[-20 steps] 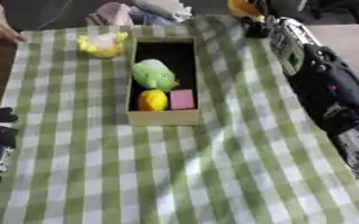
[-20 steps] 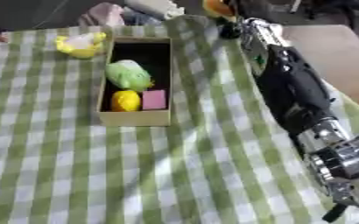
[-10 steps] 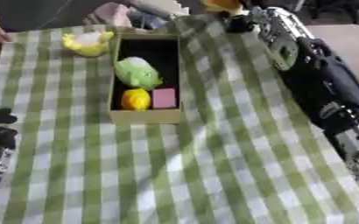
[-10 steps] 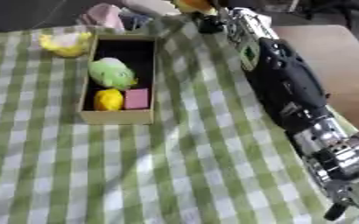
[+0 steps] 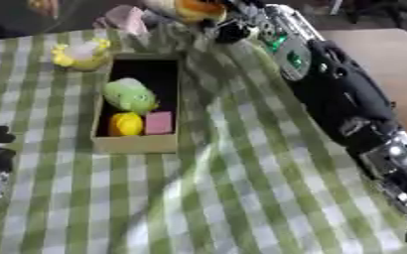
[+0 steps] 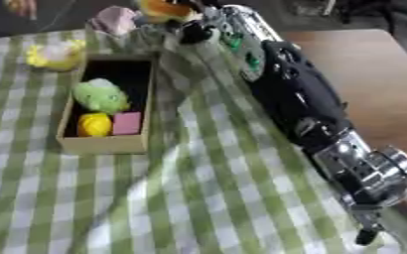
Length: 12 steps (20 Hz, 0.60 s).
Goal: Pick up objects on the table and place them in the box.
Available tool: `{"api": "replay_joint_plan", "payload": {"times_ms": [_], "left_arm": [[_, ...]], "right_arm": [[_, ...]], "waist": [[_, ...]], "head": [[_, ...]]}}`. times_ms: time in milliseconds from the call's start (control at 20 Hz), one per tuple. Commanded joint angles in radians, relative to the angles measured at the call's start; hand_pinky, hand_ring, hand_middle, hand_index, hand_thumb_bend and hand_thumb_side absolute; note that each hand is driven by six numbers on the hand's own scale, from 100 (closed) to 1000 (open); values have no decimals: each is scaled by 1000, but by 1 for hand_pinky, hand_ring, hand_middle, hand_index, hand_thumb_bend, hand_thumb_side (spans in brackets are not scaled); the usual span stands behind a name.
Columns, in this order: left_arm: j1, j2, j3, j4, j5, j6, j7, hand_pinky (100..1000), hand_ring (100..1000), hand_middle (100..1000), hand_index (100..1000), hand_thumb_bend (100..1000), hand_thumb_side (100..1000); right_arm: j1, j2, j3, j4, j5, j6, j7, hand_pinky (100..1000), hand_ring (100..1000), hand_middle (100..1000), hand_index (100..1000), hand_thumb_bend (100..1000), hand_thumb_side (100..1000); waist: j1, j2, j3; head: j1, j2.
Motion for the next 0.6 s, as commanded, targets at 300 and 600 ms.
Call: {"api": "replay_joint_plan", "payload": {"times_ms": [300,600], "left_arm": [[-10,9,-3,-20,8,-12,-20,783,729,753,883,100,668],[-11,8,-2,-20,9,-13,-22,782,728,753,885,100,668]], "right_arm": [[-33,117,-4,119,130,-57,116,659,607,396,519,100,194],[-26,154,-14,201,313,-93,227,837,846,865,972,100,714]], "waist": [[-9,-30,23],[-12,-29,30]], "head": [[-29,-11],[-32,-12]]}}
